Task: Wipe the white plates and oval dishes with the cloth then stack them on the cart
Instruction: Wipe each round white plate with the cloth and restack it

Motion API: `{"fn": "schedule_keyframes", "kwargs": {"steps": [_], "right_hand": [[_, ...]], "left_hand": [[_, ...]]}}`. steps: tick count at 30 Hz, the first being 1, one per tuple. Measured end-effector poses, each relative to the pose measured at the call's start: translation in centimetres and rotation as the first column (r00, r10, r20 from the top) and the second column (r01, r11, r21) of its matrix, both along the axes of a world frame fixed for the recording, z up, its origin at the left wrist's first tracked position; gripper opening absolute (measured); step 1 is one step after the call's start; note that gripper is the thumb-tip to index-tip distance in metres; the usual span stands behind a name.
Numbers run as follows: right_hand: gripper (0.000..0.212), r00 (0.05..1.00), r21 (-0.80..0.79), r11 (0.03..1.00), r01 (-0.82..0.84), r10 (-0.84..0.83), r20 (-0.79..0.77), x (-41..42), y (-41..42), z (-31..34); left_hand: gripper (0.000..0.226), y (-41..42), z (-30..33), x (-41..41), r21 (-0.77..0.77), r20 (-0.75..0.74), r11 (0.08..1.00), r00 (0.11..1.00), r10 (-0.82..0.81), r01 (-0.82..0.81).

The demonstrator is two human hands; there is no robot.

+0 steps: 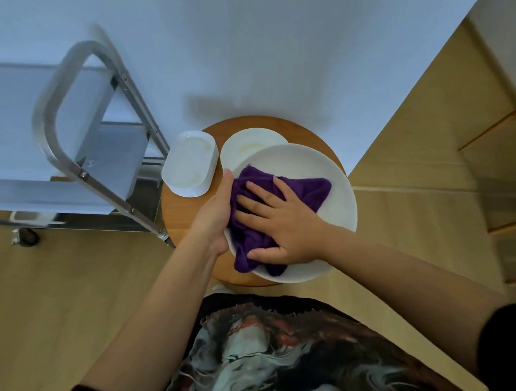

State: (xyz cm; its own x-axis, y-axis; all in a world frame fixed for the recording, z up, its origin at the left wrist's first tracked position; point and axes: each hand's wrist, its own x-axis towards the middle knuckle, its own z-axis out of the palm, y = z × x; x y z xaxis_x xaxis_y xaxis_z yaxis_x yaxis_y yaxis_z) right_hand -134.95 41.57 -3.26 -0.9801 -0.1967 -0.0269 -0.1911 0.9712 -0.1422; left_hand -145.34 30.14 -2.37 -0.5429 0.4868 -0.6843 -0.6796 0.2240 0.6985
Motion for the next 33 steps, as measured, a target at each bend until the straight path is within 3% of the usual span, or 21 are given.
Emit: {"fn": "schedule_keyframes", "kwargs": {"steps": [3, 7, 10, 14, 17, 22, 25, 27, 30, 33], "right_hand": [[0.072, 0.998, 0.02, 0.999, 0.051, -0.05, -0.045, -1.3, 1.2, 0.3], [0.078, 0.928, -0.038, 0.934, 0.356, -0.358, -0.103, -2.8, 3.0, 1.1], [0.084, 0.812, -0.091, 0.82, 0.565, -0.572, -0.119, -2.7, 2.4, 0.8], [0.093, 0.578, -0.169, 0.573, 0.802, -0.816, -0.023, -1.8, -1.5, -0.6], [0.096, 0.547, -0.259, 0.506, 0.823, -0.828, 0.123, -2.1, -4.9, -1.4], [0.079, 0.81, -0.557, 0.618, 0.555, -0.554, 0.193, -2.9, -5.5, -0.5], [0.075, 0.897, -0.586, 0.698, 0.412, -0.423, 0.127, -2.4, -4.5, 0.4], [0.073, 0.93, -0.502, 0.794, 0.342, -0.363, 0.06, -1.9, -3.9, 0.5], [0.063, 0.942, -0.224, 0.936, 0.272, -0.306, -0.138, -1.0, -3.0, 0.3], [0.04, 0.867, -0.023, 0.954, 0.299, -0.282, -0.411, 0.0, -1.3, 0.0]], "left_hand": [[0.042, 0.0, 0.8, -0.3, 0.096, -0.022, 0.995, 0.999, 0.024, -0.021], [0.05, -0.4, 1.8, -1.2, 0.231, 0.005, 0.97, 0.997, 0.077, -0.076], [0.036, -0.3, 2.4, -1.8, 0.198, -0.074, 0.966, 0.98, 0.183, -0.166], [0.027, 0.2, 3.0, -2.4, 0.164, -0.2, 0.957, 0.942, 0.268, -0.238], [0.022, 0.5, 3.0, -2.0, 0.187, -0.232, 0.943, 0.92, 0.314, -0.275], [0.028, 0.6, 2.8, -2.7, 0.192, -0.265, 0.952, 0.921, 0.285, -0.239], [0.036, 0.8, 3.4, -3.9, 0.193, -0.182, 0.955, 0.948, 0.26, -0.225], [0.04, 0.9, 3.7, -4.7, 0.162, -0.139, 0.963, 0.961, 0.24, -0.217], [0.042, 0.9, 4.1, -6.3, 0.042, -0.194, 0.989, 0.97, 0.148, -0.143], [0.053, 0.6, 5.0, -8.3, -0.057, -0.236, 0.995, 0.969, 0.069, -0.085]]}}
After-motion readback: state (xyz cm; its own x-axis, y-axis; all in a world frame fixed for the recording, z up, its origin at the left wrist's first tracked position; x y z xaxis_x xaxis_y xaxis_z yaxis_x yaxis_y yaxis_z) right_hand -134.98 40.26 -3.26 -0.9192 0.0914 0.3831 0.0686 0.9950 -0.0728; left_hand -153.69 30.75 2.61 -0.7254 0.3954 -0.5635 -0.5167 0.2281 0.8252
